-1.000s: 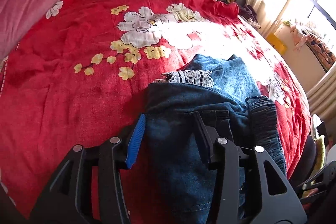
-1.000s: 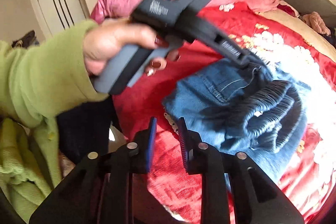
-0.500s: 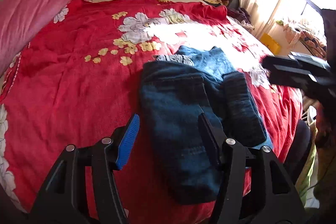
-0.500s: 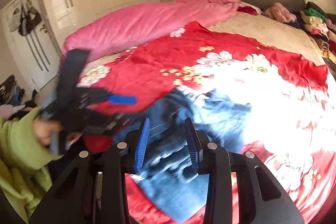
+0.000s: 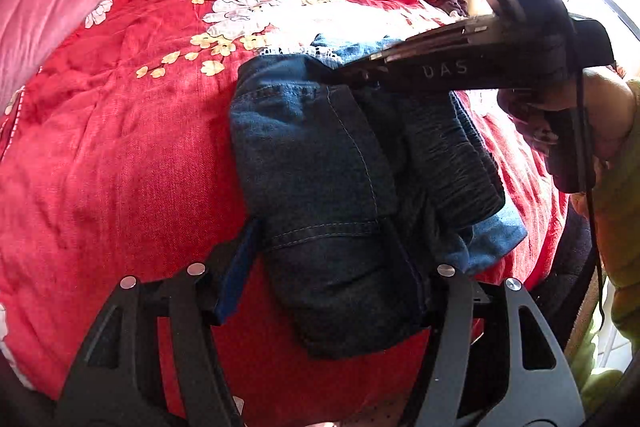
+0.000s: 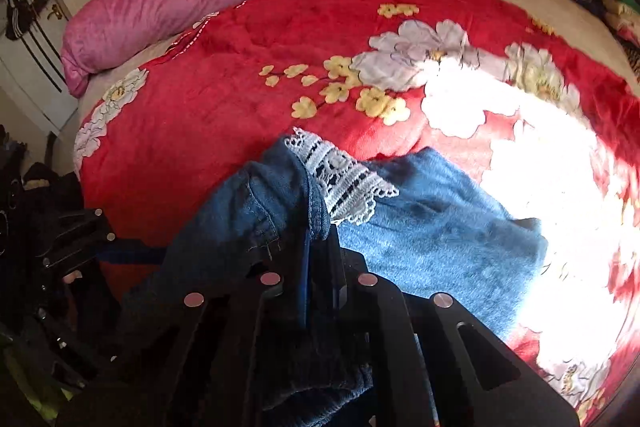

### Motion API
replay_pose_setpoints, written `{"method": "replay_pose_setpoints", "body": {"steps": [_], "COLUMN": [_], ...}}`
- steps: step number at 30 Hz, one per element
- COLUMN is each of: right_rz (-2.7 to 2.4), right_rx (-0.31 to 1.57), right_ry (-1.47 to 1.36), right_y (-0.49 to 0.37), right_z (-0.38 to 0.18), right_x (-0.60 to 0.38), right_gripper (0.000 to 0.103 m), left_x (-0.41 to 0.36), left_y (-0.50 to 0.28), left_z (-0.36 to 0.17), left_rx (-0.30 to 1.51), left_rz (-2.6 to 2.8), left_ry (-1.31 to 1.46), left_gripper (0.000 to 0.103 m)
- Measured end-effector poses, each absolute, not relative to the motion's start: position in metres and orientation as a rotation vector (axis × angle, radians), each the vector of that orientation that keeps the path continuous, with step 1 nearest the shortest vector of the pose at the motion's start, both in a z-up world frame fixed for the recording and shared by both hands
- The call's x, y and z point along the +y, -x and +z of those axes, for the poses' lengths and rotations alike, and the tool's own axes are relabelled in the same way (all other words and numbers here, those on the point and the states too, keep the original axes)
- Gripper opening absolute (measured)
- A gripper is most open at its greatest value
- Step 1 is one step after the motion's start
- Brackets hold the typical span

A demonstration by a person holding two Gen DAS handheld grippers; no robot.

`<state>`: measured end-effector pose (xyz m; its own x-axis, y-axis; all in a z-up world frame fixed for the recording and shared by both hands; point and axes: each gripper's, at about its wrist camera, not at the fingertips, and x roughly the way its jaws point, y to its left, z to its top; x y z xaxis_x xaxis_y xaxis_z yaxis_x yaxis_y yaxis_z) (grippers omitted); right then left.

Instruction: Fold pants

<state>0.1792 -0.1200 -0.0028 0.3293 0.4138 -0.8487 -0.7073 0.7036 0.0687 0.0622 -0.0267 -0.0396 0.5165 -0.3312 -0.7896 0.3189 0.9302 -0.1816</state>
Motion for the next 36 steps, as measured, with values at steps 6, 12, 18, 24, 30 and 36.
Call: {"method": "replay_pose_setpoints", "body": {"steps": [6,12,18,24,30,36], "right_rz": [0.663,0.633,0.629,0.623,0.604,0.607], "right_rx": [0.996,0.965,0.867,0.789,0.753,0.730], "right_ry": [0.400,0.352,0.237,0.161,0.145,0.117], "right_y": [-0.194,-0.191,-0.177,-0.160,-0.147,-0.131], "right_z": [-0.020,-0.012,0.028,0.058,0.071,0.078], "right_x": [-0.116,-0.121,-0.141,-0.162,-0.174,-0.182], "right_gripper": [0.007,0.016,0.050,0.065,0.079,0.080], "left_x": [-0.025,-0.025,-0.026,-0.027,-0.028,-0.028], "left_y": [-0.062,-0.062,-0.061,-0.058,-0.056,-0.051], "left_z": [-0.039,-0.040,-0.038,-0.035,-0.032,-0.025], "left_rx": [0.951,0.957,0.953,0.948,0.945,0.926], "left_rz": [-0.387,-0.386,-0.383,-0.382,-0.382,-0.380], "left_ry": [0.022,0.022,0.015,0.008,0.003,-0.003], "left_gripper": [0.056,0.057,0.059,0.059,0.059,0.064]}}
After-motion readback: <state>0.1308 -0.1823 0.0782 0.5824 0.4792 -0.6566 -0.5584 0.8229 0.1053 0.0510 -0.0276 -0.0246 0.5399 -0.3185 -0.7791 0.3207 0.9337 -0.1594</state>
